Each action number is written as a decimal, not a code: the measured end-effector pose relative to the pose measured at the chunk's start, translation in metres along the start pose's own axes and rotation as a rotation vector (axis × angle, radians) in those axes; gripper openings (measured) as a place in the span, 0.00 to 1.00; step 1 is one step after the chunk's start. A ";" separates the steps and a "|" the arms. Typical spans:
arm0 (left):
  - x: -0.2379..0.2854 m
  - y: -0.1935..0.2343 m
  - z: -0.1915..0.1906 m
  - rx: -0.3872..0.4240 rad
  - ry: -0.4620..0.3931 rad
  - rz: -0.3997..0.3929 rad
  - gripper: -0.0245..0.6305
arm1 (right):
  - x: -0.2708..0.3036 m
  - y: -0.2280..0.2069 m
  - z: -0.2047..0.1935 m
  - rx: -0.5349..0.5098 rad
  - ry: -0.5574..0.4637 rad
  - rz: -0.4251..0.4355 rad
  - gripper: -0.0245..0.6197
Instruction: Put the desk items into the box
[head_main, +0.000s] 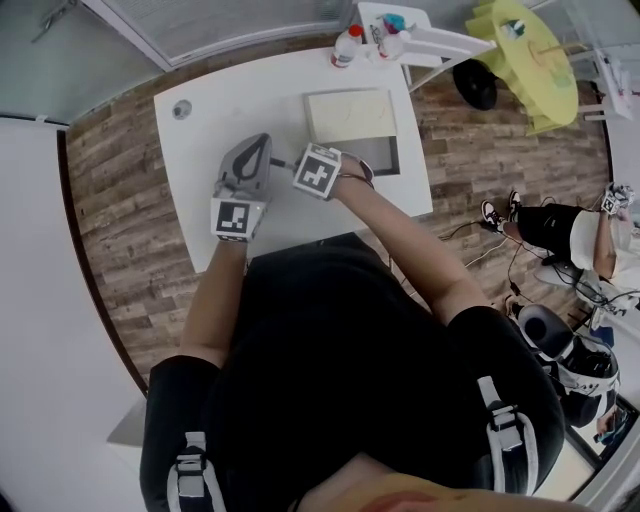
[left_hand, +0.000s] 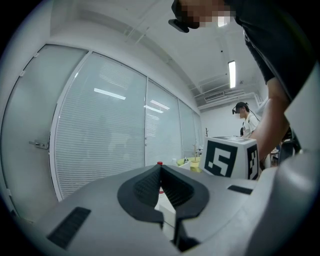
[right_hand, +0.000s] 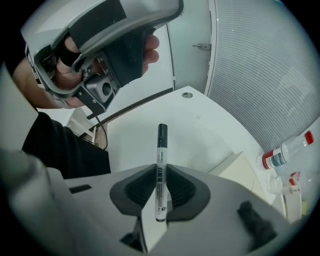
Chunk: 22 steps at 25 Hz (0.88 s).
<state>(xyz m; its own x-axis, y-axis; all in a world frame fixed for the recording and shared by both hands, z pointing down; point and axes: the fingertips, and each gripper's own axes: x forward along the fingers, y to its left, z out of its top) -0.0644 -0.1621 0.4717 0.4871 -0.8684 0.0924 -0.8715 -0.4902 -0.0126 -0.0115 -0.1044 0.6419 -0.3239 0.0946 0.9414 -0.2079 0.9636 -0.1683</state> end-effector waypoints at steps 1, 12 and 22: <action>0.002 -0.004 0.001 0.000 -0.002 0.001 0.05 | -0.003 0.001 -0.003 -0.007 -0.005 0.008 0.15; 0.031 -0.043 0.012 -0.007 -0.023 -0.020 0.05 | -0.027 -0.015 -0.047 -0.070 0.009 0.019 0.15; 0.057 -0.075 0.003 -0.021 -0.006 -0.039 0.05 | -0.030 -0.042 -0.095 -0.086 0.029 0.015 0.15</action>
<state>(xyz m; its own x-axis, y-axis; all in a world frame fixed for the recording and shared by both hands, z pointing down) 0.0287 -0.1755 0.4748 0.5212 -0.8490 0.0865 -0.8527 -0.5223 0.0115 0.0945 -0.1243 0.6481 -0.2991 0.1147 0.9473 -0.1225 0.9799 -0.1574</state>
